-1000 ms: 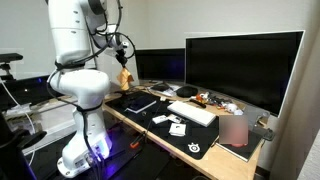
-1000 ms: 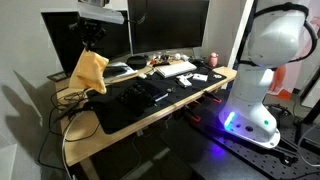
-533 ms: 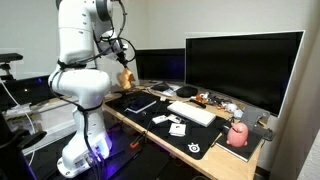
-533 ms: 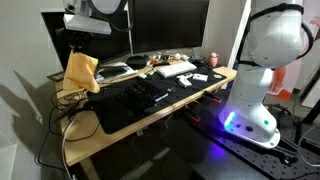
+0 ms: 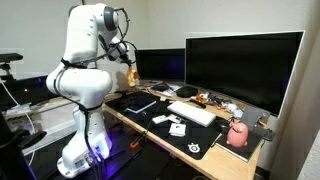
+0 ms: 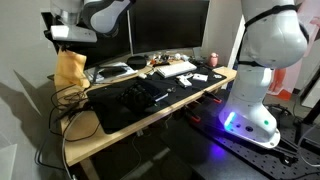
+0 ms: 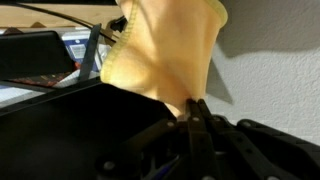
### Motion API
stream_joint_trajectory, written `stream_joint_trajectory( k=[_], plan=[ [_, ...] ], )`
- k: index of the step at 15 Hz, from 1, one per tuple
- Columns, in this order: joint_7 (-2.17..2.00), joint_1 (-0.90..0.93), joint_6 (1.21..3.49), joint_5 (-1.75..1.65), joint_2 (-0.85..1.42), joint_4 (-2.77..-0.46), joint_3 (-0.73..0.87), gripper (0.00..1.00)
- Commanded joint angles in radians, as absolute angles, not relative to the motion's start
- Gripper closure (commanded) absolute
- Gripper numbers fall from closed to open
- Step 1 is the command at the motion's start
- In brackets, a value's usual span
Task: Move the towel to the far end of the table on the left
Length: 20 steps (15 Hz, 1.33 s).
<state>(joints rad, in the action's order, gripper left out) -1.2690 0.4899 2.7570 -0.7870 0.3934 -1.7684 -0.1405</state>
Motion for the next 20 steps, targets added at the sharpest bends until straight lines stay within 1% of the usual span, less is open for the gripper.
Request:
stream_joint_trajectory(
  k=[1, 6, 20],
  plan=[
    [-1.349, 0.534, 2.77, -0.881, 0.482, -1.642, -0.083, 1.0],
    [-1.364, 0.552, 2.763, -0.915, 0.563, -1.579, -0.053, 1.0],
    [-1.352, 0.566, 2.746, -0.92, 0.677, -1.565, -0.008, 1.0]
  ],
)
